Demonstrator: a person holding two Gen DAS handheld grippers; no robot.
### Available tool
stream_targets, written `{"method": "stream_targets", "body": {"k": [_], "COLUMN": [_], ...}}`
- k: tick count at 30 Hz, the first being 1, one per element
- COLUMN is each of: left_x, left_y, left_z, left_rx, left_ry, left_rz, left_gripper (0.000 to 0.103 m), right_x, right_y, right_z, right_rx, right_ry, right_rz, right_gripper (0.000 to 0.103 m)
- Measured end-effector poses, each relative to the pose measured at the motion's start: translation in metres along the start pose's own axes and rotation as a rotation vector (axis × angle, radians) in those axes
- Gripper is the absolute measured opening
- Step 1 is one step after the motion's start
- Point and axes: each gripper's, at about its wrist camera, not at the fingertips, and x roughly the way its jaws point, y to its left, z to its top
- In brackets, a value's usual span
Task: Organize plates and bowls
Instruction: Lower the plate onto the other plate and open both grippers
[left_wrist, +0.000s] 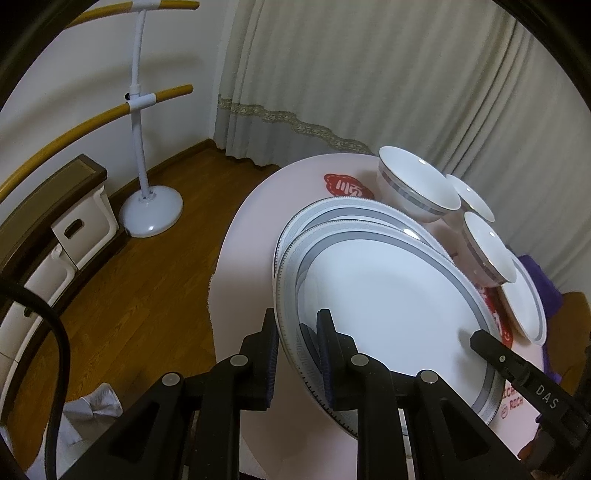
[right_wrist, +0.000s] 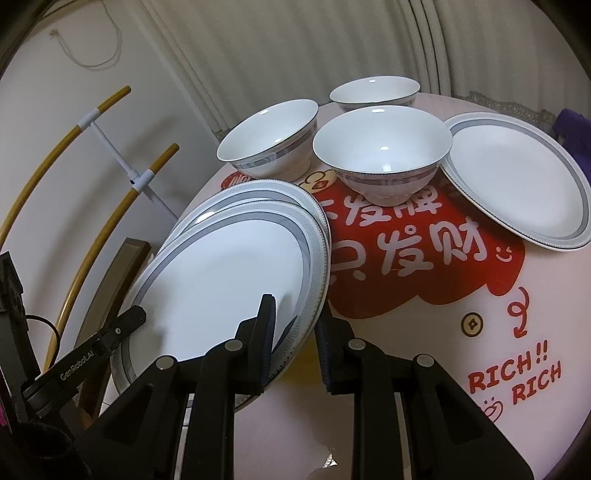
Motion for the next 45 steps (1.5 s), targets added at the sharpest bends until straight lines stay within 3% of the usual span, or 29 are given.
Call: {"method": "stream_targets", "body": {"k": [8,20,45], "left_x": [-0.006,-0.01,0.004], "left_y": [0.001,-0.001,-0.001], "left_z": [0.0,-0.002,-0.003], "left_rx": [-0.007,-0.006,0.0], "left_ry": [-0.002,-0.002,-0.007], "left_rz": [-0.002,0.009,0.019], "left_gripper": [0.016,0.017,0.018], "right_x": [-0.003,-0.017,0.006], "right_y": [0.001,-0.001,-0.011], "right_z": [0.0,-0.009,-0.001], "right_rx": [0.019,0.038,0.05], "right_ry": [0.005,0.007,0.008], "right_rz": [-0.023,0.03,0.019], "right_gripper": [0.024,0.024,0.032]}}
